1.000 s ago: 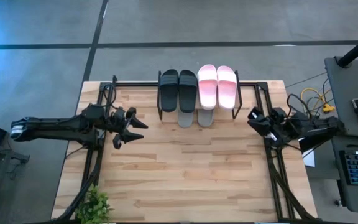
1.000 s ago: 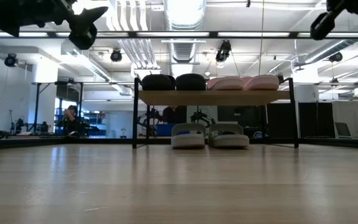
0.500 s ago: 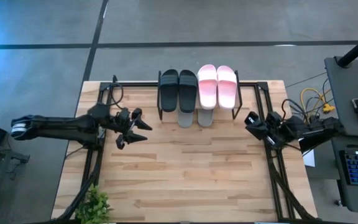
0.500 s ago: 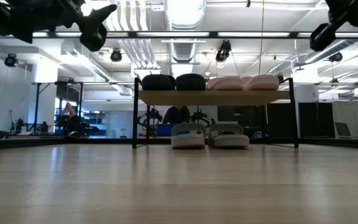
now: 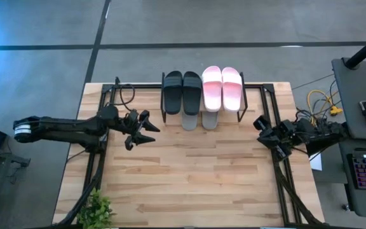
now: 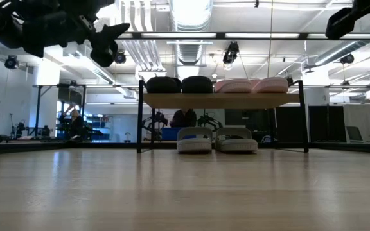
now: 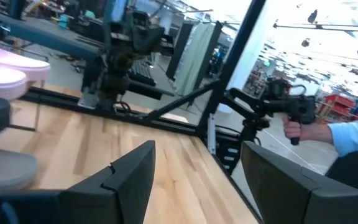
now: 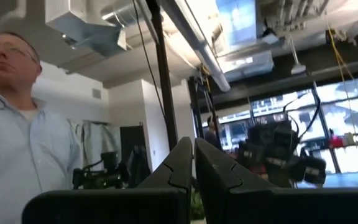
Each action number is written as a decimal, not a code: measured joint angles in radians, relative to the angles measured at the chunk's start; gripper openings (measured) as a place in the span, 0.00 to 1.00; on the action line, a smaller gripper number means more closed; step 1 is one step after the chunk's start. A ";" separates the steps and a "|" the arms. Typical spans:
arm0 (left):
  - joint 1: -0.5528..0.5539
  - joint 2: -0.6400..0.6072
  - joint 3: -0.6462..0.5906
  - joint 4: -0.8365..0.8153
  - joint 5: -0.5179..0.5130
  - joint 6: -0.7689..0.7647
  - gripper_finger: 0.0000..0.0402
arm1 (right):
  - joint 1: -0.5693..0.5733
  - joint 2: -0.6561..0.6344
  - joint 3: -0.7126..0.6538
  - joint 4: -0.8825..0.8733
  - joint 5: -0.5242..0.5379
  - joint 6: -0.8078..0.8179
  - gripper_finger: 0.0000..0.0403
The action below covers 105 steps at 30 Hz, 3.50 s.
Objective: Pick and place slides into the shelf
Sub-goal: Return to Home Position
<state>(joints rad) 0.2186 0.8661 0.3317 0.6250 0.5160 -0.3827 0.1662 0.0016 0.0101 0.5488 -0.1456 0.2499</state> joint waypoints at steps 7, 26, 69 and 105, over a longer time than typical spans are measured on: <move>0.075 0.011 0.000 0.000 0.003 0.019 0.56 | -0.022 -0.002 0.000 -0.041 0.000 0.020 0.03; 0.355 0.156 -0.019 0.127 0.197 0.044 0.56 | -0.082 0.072 0.000 0.036 -0.016 0.060 0.03; 0.377 -0.242 -0.325 -0.227 -0.043 0.154 0.56 | -0.082 0.071 0.000 -0.020 0.017 0.010 0.03; 0.081 -0.329 0.117 -0.612 -0.197 0.178 0.56 | -0.082 0.072 0.000 -0.021 0.095 0.038 0.03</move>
<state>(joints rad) 0.2996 0.5371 0.4483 0.0128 0.3190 -0.2048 0.0841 0.0734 0.0097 0.5274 -0.0505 0.2884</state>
